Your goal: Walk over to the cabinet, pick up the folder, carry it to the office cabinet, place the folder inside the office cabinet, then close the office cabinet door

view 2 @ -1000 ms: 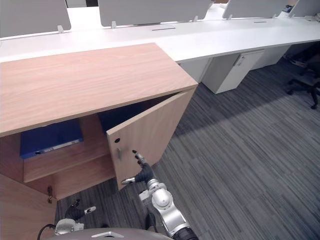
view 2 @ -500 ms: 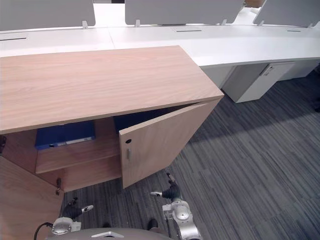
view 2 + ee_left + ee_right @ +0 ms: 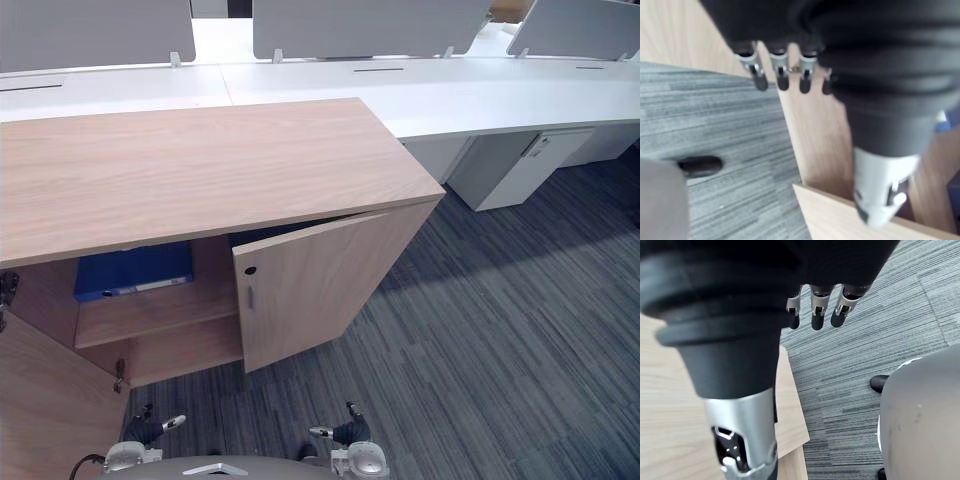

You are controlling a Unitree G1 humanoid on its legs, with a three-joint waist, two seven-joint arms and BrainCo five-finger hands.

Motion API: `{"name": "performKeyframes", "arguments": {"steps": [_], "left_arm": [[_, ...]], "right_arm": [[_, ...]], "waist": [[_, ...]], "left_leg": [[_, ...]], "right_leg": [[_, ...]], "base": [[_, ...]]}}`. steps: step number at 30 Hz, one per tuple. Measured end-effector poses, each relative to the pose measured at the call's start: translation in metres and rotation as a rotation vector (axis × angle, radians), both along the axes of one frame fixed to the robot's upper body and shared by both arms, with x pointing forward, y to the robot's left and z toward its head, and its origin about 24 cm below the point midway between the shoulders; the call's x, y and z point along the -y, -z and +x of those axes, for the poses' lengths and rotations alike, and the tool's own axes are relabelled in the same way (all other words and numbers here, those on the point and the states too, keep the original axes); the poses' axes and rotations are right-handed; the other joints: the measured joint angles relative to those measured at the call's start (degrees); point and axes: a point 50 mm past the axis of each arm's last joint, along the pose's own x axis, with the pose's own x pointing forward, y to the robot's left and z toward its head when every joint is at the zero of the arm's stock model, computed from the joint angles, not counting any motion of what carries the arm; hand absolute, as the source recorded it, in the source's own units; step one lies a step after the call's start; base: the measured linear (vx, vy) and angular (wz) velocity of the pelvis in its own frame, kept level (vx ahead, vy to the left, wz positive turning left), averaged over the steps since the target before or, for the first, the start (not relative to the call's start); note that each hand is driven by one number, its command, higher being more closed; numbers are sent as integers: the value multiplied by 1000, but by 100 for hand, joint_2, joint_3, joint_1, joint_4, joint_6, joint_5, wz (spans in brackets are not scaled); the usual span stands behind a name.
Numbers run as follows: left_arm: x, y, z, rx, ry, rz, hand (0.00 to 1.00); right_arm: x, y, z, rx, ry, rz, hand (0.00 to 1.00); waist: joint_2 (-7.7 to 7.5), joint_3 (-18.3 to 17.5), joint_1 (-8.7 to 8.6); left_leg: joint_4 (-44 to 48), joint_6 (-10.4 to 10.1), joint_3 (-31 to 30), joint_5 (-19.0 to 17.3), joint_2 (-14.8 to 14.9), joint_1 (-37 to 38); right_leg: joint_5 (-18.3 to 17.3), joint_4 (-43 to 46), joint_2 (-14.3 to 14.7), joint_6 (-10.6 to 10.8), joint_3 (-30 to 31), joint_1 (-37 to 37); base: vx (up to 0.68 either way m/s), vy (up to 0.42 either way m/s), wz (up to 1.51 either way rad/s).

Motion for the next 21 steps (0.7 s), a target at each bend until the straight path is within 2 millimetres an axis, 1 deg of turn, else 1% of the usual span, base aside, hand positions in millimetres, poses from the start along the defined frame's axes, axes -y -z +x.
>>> {"name": "performKeyframes", "arguments": {"steps": [1, 2, 5, 6, 7, 8, 9, 11, 12, 13, 14, 15, 16, 18, 19, 20, 21], "left_arm": [[0, 0, 0, 0, -2, -1, 0], [0, 0, 0, 1, -7, -3, 0], [-1, 0, 0, 6, -25, -8, 0], [-2, -1, 1, 8, -25, -7, 0], [-3, -1, 1, 12, -35, -8, 0], [-4, -1, 2, 17, -46, -10, 0], [-6, -2, 2, 21, -67, -10, 0], [-7, -2, 4, 29, -89, -17, 0], [-7, -2, 4, 31, -95, -18, 0], [-8, -2, 3, 31, -104, -19, 0], [-7, -2, 4, 35, -115, -23, 0], [-9, -3, 3, 39, -145, -28, 0], [-6, -2, 4, 45, -165, -39, 0], [-5, -3, 6, 54, -182, -48, 0], [-3, -3, 7, 58, -182, -53, 0], [1, -4, 11, 75, -185, -64, 0], [6, -6, 17, 101, -186, -75, 0]], "right_arm": [[0, 0, 0, -1, 2, 0, 0], [0, 0, 0, -2, 2, 0, 0], [-1, 1, 4, -13, -7, 2, 0], [-2, 0, 8, -2, -12, 3, 0], [-3, 0, 11, 4, -13, 5, 0], [-4, -1, 12, 6, -14, 7, 0], [-6, -1, 14, 13, -14, 10, 0], [-6, -2, 15, 18, -13, 10, 0], [-5, -2, 15, 16, -12, 9, 0], [-5, -1, 13, 13, -11, 8, 0], [-5, -1, 12, 10, -11, 9, 0], [-6, -1, 13, 11, -12, 12, 0], [-8, -2, 18, 24, -15, 14, 0], [-8, -5, 25, 47, -16, 12, 0], [-8, -6, 26, 52, -16, 11, 0], [-8, -8, 29, 66, -14, 9, 0], [-7, -11, 33, 91, -7, 7, 0]], "waist": [[31, 21, 0], [20, 17, -1], [14, 56, 21], [9, 97, 7], [17, 109, 14], [-22, 121, 29], [9, 187, 28], [-38, 193, 4], [29, 236, 23], [-46, 202, 46], [-34, 210, 102], [15, 238, 179], [-7, 221, 227], [35, 258, 215], [52, 274, 218], [94, 307, 217], [180, 348, 199]], "left_leg": [[0, 0, 7, 0, 0, 0], [0, -1, 21, -1, 1, 3], [2, -3, 162, -2, 8, -20], [3, -1, 174, 0, 6, -45], [4, 5, 165, 15, 4, -140], [5, 4, 154, 17, 6, -171], [6, 8, 118, 41, 20, -250], [4, -22, -125, 68, 28, -337], [3, -55, -329, 86, 23, -357], [3, -83, -499, 113, 17, -364], [2, -100, -562, 125, 11, -369], [2, -107, -659, 161, 27, -401], [5, -138, -825, 239, 52, -494], [7, -183, -1104, 338, 59, -654], [31, -208, -1134, 375, 59, -705], [39, -221, -1073, 436, 59, -798], [56, -154, -658, 249, 153, -922]], "right_leg": [[5, -4, 0, 6, 6, 0], [35, -4, 2, 48, 18, -3], [92, 18, 15, 43, 162, -107], [100, 66, 14, 42, 192, -168], [45, 231, 13, 40, 260, -353], [0, 337, 13, 37, 300, -443], [-93, 530, 5, 43, 318, -589], [-333, 790, 19, 94, 349, -670], [-519, 972, 82, 79, 484, -663], [-667, 1079, 142, 60, 586, -616], [-696, 1089, 168, 42, 590, -595], [-727, 1082, 204, 12, 582, -573], [-736, 1058, 258, -53, 550, -563], [-734, 1015, 288, -119, 466, -550], [-742, 1010, 291, -135, 460, -552], [-761, 1017, 279, -165, 371, -548], [-775, 1063, 253, -186, 126, -551]], "base": [[0, 0, 0], [-17, -3, -8], [-47, 1, -21], [-68, 2, -19], [-61, -4, -14], [-62, -20, -5], [-53, -41, 21], [-10, -53, 63], [50, -64, 102], [56, -64, 94], [59, -60, 67], [43, -49, 56], [37, -46, 61], [32, -22, 78], [14, 0, 86], [-26, 27, 81], [-49, 3, 82]]}}
